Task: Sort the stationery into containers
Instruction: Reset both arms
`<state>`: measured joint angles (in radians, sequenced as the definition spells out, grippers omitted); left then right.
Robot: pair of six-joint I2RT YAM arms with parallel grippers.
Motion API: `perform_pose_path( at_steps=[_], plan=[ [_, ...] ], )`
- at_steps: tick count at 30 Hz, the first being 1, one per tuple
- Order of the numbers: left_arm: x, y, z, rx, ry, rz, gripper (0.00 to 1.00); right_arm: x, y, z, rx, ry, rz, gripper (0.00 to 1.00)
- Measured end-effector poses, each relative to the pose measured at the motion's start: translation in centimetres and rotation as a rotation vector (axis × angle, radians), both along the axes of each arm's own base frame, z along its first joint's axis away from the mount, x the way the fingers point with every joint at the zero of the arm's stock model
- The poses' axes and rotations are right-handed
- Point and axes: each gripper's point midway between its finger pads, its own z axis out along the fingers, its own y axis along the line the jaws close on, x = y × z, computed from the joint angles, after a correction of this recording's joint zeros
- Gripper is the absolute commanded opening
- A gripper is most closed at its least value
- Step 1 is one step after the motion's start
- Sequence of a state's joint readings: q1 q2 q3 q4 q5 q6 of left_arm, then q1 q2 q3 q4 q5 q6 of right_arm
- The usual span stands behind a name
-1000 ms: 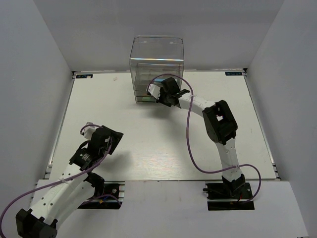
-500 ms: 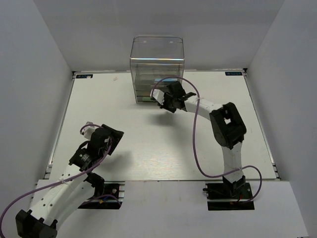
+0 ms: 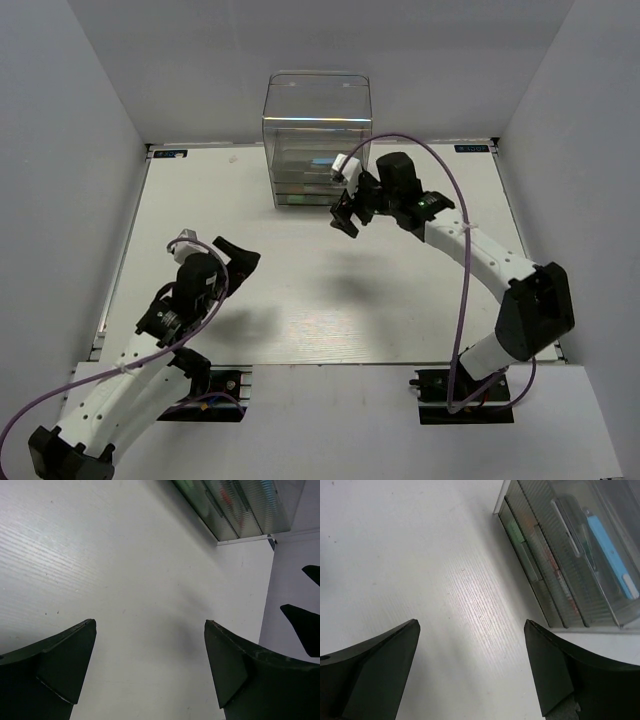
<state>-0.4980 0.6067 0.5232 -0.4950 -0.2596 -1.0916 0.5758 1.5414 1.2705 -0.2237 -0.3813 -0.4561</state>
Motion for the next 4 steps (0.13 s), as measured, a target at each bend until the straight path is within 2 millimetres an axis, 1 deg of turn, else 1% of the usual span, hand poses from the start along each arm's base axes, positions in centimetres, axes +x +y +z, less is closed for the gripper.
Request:
perform_pose_path(
  at_steps=[2,4],
  plan=[
    [0.16,-0.1,0.67,0.015,-0.027,-0.02,0.99,-0.38,-0.45,0.31,0.02,0.016,-0.037,0.9],
    [0.25,-0.25,1.22,0.026,-0.055,-0.042,0.99,-0.32,-0.9,0.21,0.029,0.029,-0.076,0.9]
  ],
)
